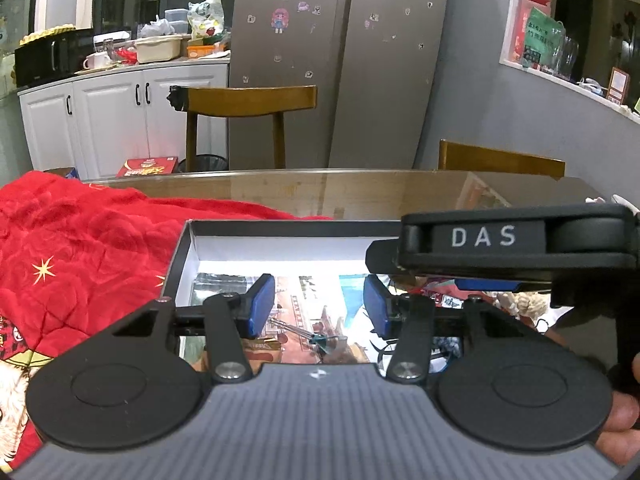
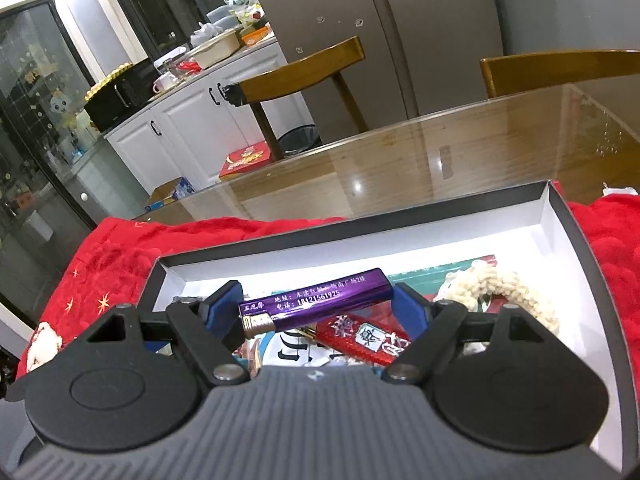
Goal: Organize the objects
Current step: 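Open left tool to drop the binder clip while right tool drops the lighter in the box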
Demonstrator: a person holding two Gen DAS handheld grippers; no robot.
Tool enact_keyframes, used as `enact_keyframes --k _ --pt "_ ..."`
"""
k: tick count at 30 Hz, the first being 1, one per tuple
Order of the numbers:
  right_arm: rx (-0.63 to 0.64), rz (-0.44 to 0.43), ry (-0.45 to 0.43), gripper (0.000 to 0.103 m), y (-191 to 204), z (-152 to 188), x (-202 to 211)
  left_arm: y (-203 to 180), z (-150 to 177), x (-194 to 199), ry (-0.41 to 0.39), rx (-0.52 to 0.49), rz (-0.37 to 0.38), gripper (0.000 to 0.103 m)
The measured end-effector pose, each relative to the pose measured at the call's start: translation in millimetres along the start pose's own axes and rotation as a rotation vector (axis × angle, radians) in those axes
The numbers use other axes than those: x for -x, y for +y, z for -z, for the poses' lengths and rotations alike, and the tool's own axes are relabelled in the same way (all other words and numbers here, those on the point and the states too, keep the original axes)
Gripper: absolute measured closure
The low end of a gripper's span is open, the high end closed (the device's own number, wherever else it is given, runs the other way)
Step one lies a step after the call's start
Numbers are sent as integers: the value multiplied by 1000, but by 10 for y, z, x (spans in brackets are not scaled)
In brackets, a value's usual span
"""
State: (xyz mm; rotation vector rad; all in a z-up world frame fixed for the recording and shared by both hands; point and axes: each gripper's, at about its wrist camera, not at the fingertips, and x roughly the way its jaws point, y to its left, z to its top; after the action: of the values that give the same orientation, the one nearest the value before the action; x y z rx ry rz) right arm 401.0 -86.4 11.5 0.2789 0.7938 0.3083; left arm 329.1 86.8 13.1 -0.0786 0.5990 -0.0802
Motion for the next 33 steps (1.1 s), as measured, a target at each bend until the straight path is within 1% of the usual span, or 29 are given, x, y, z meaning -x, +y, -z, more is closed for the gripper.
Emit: enact_keyframes --k 1,3,5,7,8,10,15,18,21,26,31,33 --pt "-6 -2 0 20 -10 4 9 8 2 0 -1 2 2 46" --pt "-16 -11 1 19 -33 1 19 15 1 16 -1 10 -1 33" --pt "-34 -23 0 20 -65 -10 44 21 -3 43 -4 23 -5 31" --pt "-42 -41 -9 16 -89 -22 87 26 -9 78 -18 23 0 31" --pt "-50 -48 -15 15 -101 -33 115 23 -11 99 -24 16 -4 29" --pt "-60 -63 -27 15 -114 -63 191 17 -34 147 -34 7 -19 26" --pt "-73 -122 -85 13 -79 -139 594 32 -135 408 -73 31 -63 24" --pt "-63 -160 -123 12 -41 -142 915 5 -195 714 -128 35 -97 23" --pt "-47 -175 -164 11 -16 -80 1267 -58 -204 1097 -188 28 -116 22" --pt "-2 -161 -211 11 24 70 1860 -165 -140 1790 -279 41 -130 22" --pt "46 -137 -271 7 67 257 2434 -304 -57 2491 -362 29 -127 21" --pt "66 -126 -299 6 77 367 2603 -362 20 2733 -381 20 -125 18"
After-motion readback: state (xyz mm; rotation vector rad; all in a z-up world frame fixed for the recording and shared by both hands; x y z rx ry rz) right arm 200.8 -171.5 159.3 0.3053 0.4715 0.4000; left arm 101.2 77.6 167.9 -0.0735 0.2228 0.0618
